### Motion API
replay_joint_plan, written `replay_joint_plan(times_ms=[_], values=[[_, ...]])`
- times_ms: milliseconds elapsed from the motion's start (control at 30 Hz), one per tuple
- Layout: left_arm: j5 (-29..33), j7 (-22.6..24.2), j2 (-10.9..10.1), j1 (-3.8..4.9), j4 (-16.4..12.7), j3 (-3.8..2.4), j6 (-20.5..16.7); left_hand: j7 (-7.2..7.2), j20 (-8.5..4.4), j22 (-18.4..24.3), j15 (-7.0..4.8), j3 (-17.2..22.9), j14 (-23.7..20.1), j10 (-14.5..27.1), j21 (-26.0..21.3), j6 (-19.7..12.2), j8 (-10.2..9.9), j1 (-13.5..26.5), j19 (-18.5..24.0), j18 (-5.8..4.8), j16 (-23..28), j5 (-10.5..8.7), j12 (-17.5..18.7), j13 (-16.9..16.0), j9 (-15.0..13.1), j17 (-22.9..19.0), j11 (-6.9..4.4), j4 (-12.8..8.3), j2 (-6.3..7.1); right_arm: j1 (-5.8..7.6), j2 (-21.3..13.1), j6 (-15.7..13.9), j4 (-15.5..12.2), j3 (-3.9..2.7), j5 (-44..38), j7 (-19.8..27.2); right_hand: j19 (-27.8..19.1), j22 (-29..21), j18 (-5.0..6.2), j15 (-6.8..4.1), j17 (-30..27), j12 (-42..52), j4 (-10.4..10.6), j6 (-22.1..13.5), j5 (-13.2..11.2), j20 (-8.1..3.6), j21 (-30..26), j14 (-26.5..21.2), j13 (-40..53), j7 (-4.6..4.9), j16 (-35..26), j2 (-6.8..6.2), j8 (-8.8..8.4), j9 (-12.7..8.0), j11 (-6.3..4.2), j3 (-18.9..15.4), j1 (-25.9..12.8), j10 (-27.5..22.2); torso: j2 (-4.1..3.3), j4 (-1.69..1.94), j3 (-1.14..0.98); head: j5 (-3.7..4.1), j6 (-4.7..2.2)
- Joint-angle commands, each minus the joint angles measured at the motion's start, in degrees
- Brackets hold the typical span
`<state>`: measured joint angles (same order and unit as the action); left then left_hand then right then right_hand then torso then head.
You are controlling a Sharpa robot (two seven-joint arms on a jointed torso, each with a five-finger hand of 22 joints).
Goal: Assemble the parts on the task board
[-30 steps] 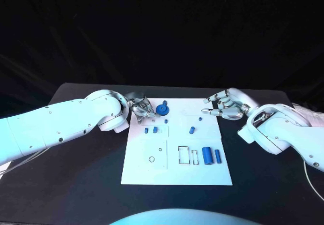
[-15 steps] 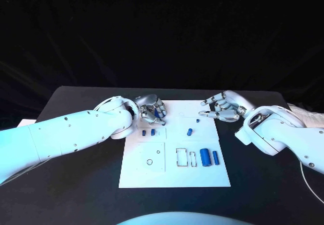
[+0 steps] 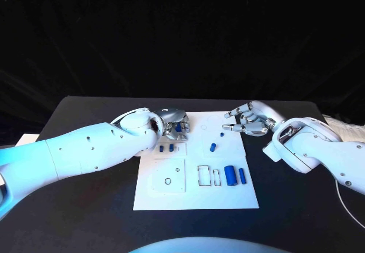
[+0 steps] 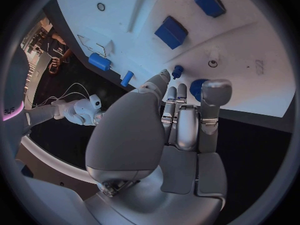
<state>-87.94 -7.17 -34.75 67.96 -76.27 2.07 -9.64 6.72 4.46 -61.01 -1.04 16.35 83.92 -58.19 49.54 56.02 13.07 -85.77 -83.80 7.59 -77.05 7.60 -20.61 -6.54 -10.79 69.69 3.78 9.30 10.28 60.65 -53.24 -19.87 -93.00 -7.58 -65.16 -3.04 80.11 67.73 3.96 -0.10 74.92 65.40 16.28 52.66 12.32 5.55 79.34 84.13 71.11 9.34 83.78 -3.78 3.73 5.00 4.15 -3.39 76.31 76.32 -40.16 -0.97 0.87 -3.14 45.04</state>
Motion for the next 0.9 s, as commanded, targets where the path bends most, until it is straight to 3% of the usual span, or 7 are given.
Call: replay_joint_plan(times_ms=[33,367,900], values=[[-3.9,-2.2,0.5,-0.05,0.4,-0.04,3.5,0.00,-0.37,-1.2,-0.31,0.9,2.4,-0.7,1.5,0.7,-0.4,-0.3,-2.0,-0.90,0.2,-0.14,0.5,0.4,0.2,-0.7,-0.10,-0.2,-0.39,-0.06,0.1,0.9,-0.1,0.00,-0.2,0.6,-0.4,0.0,0.52,-0.25,4.5,-0.2,0.0,0.2,0.3,0.05,-0.3,3.4,0.0,-0.10,-0.3,0.58,0.01,0.1,0.01,-0.4,-0.1,-0.2,0.03,0.02,-0.03,-0.02,0.06],[-4.6,-3.3,1.0,-0.06,0.7,-0.08,6.0,-0.14,-0.61,-3.6,-0.50,2.9,2.3,-2.3,4.4,2.1,-1.2,0.0,-2.2,-1.30,0.3,-0.20,1.7,1.6,1.2,-1.8,-0.30,-0.5,0.01,-0.06,0.1,0.9,-0.1,0.00,-0.2,0.6,-0.4,0.0,0.52,-0.25,4.5,-0.2,0.0,0.2,0.3,0.05,-0.3,3.4,0.0,-0.10,-0.3,0.58,0.01,0.1,0.01,-0.4,-0.1,-0.2,0.07,0.05,-0.04,0.11,0.32],[-5.1,-2.8,2.1,-0.32,1.7,-0.10,6.6,-0.54,-1.16,-7.7,-1.24,7.7,2.2,-8.1,9.3,6.3,-1.8,0.0,-2.3,-1.95,0.1,-0.38,3.5,2.3,1.8,-2.9,-1.29,-2.1,-1.14,-0.07,0.2,1.1,-0.1,0.00,-0.2,0.7,-0.4,0.0,0.51,-0.25,4.5,-0.1,0.0,0.2,0.4,0.04,-0.3,3.4,0.0,-0.11,-0.3,0.66,0.02,0.1,0.00,-0.4,-0.1,-0.1,0.08,0.03,-0.04,0.12,0.42]])
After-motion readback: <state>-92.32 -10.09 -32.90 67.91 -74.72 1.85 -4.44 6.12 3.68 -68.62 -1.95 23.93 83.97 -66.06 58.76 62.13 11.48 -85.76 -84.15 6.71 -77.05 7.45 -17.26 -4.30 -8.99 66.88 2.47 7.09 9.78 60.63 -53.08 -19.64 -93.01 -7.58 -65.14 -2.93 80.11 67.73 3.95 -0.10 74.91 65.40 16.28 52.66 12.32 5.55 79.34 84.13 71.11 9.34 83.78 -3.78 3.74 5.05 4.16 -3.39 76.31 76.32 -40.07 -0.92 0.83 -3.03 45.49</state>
